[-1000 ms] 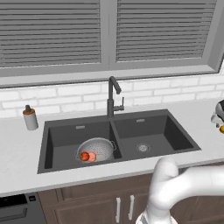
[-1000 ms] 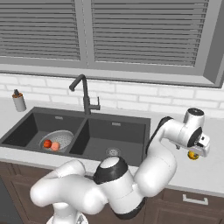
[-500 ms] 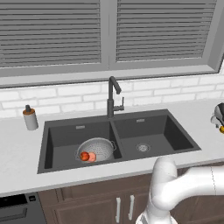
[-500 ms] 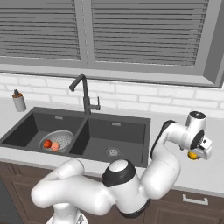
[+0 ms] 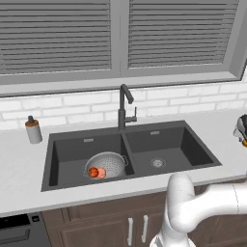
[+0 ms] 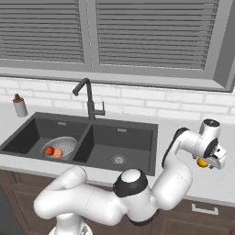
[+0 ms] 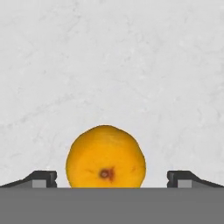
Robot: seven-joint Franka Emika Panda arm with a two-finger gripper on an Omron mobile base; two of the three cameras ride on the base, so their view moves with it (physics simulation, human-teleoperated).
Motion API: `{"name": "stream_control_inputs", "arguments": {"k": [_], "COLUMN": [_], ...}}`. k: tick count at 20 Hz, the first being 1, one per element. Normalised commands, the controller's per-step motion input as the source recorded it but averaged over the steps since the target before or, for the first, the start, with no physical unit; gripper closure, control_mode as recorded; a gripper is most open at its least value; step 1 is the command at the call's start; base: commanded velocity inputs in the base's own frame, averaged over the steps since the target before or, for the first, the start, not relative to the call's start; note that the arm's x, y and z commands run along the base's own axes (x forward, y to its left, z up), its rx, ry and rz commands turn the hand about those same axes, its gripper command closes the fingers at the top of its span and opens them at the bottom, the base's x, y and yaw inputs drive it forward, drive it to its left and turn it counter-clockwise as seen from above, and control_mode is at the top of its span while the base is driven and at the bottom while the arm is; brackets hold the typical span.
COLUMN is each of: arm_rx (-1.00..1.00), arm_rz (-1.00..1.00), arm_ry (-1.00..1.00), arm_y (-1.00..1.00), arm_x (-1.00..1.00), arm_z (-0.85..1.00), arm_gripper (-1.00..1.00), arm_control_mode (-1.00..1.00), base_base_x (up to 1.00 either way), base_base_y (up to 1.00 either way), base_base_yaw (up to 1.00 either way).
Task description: Put the colander in the sink, put the tangerine, peach, apple in the colander, and turn on the sink faucet and pour water over the colander.
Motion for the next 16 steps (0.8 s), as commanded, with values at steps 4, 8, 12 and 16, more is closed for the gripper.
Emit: {"name": "stream_control_inputs", "arguments": {"k": [4,8,12,16], "arm_rx": [0.0,0.0,0.0,0.0], "arm_rz": [-0.01,0.0,0.0,-0.03], "arm_ry": [0.01,0.02,0.04,0.05], "arm_y": [-0.08,-0.05,-0.01,0.02], "arm_x": [0.15,0.1,0.0,0.0], "arm_z": [-0.09,-0.12,-0.13,-0.03], "arm_gripper": [-1.0,-1.0,-1.0,-1.0], "arm_control_mode": [-1.0,-1.0,-1.0,-1.0], "base_base_x": [0.0,0.0,0.0,0.0], "base_base_y": [0.0,0.0,0.0,0.0], "base_base_yaw": [0.0,0.0,0.0,0.0]}}
